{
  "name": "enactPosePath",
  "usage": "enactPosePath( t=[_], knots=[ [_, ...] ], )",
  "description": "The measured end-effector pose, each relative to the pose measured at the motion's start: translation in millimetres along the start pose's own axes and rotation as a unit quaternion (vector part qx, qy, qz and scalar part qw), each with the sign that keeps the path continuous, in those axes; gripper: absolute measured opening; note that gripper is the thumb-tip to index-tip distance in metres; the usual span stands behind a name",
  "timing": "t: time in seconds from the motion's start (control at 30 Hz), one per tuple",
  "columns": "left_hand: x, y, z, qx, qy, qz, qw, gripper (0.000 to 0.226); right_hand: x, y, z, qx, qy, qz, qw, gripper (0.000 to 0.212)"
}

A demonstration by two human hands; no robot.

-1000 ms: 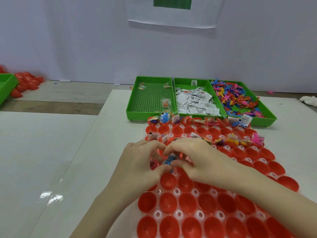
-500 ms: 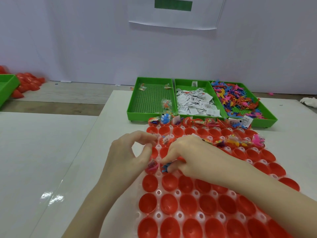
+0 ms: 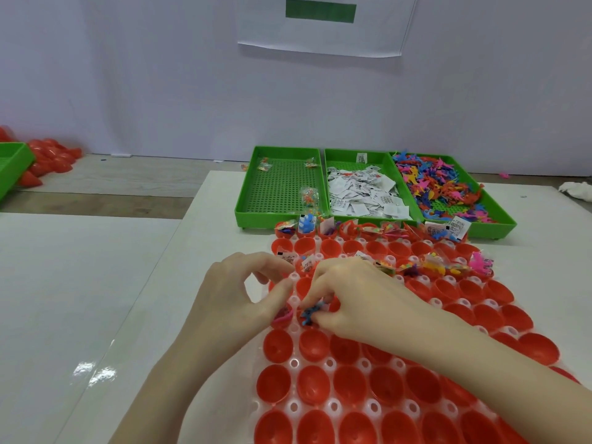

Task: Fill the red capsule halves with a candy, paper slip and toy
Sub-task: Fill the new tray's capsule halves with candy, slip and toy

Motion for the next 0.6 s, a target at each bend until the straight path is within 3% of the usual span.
enactPosePath(
  t=[0.13,0.23,0.4,0.47,0.6],
  knots=[
    [-3,-7,3,0.048,-0.039,-0.060,0.996,0.025,3,-2,6,-0.018,0.024,-0.026,0.999,0.025],
    [-2,-16,10,0.074,-0.058,-0.096,0.991,0.024,6,-7,6,-0.047,0.030,0.019,0.998,0.030],
    [-6,-21,53,0.046,-0.067,-0.095,0.992,0.016,23,-35,-3,-0.053,0.048,0.104,0.992,0.028],
    [-17,-12,83,0.020,-0.089,-0.105,0.990,0.009,50,-65,-4,0.007,0.086,0.189,0.978,0.018],
    [-43,30,135,-0.076,-0.136,-0.069,0.985,0.023,164,-127,-11,0.261,0.221,0.252,0.905,0.003]
  ],
)
Point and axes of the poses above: each hand's wrist, its own z-axis towards the middle knuckle, its own y-axis out of the palm, x = y × z, the point moved 8 cm from there along z, towards the middle knuckle, and after that the axes turned 3 degrees about x, right-handed, at the moved point
